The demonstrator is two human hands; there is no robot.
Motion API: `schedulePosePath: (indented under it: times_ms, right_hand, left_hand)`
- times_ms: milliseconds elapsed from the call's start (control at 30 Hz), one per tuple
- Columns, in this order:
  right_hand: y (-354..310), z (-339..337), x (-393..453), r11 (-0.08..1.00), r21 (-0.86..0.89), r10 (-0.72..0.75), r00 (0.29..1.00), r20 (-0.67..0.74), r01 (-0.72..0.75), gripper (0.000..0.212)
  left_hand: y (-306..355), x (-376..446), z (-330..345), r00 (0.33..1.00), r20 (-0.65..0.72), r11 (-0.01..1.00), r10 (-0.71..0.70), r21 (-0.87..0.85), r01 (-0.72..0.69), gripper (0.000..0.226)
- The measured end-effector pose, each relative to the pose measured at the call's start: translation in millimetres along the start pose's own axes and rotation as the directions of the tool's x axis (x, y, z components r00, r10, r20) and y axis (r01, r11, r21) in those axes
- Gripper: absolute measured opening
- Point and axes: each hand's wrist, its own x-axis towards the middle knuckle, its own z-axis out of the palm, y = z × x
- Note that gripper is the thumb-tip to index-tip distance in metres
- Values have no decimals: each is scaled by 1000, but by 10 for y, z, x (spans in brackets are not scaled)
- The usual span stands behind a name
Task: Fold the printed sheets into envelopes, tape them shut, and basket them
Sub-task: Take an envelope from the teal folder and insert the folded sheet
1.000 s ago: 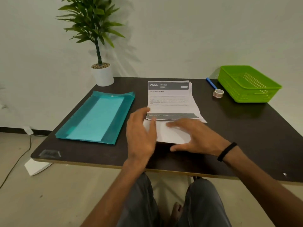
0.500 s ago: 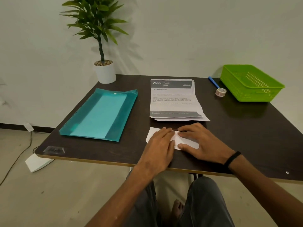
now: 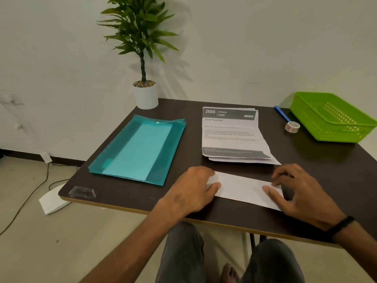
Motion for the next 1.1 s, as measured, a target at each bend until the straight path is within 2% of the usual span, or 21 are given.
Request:
schedulePosePath:
  times_ms: [67,167,233,333,400,467,600,700,800,867,933,967,1067,1100]
  right_hand:
    - [-149,48,183,998,43,-44,991,-123,50,40]
    - [-444,152,564,983,106,-125,971,-206,149,25]
    - [-642,271,865,970,152,-156,967,-200,188,21]
    - [-982,495,1367,943,198,-237,957,-166,268,20]
    - [-1223,667,1734,927,210,-293,949,-115,312,21]
    - [-1424,884,2123,941,192,-285,959,6,279,24]
    - [-1614,1325,2824,968,115,-244,946,215,224,22]
    - [-1638,1451,3198,976,72,-216,951,221,205,21]
    - [-1677,1431,3413,973,125,-217,950,223,193,19]
    - [-1690,1437,3491,967,92,-254,938,234,239,22]
    - [-1682,1450,3528,963,12,-266,935,237,270,26]
    - [-1678,1461,3533,961,-28,-262,936,234,276,30]
    - [-1661,1503,3526,955,-116,-240,943,230,271,60]
    - [-1668,1509,3532,954,-131,-233,942,242,270,60]
  left_hand:
    - [-19,91,-146,999,-40,994,0,-110,-5,42]
    - [-181,277,-358,961,-271,978,-60,-207,3,29]
    - [-444,452,-477,895,-424,980,-138,-189,61,28]
    - [-958,788,-568,837,-498,974,-226,-91,209,28]
    - [-1250,977,-583,828,-486,952,-280,-32,303,28]
    - [-1459,1102,-556,828,-473,931,-302,40,363,29]
    - [-1674,1179,-442,837,-499,938,-226,119,325,30]
    - [-1756,1208,-479,863,-448,945,-233,104,309,34]
    - [-1845,1304,-721,912,-279,944,-301,46,326,59]
    - [-1919,1411,-917,925,-156,925,-348,107,366,73]
    - [-2003,1511,-1019,923,-103,911,-370,154,382,81]
    - [-2050,1542,-1025,923,-90,911,-374,153,384,85]
    - [-2194,1566,-959,933,-58,929,-354,93,358,97]
    - [-2233,1560,-942,938,-57,935,-343,77,346,99]
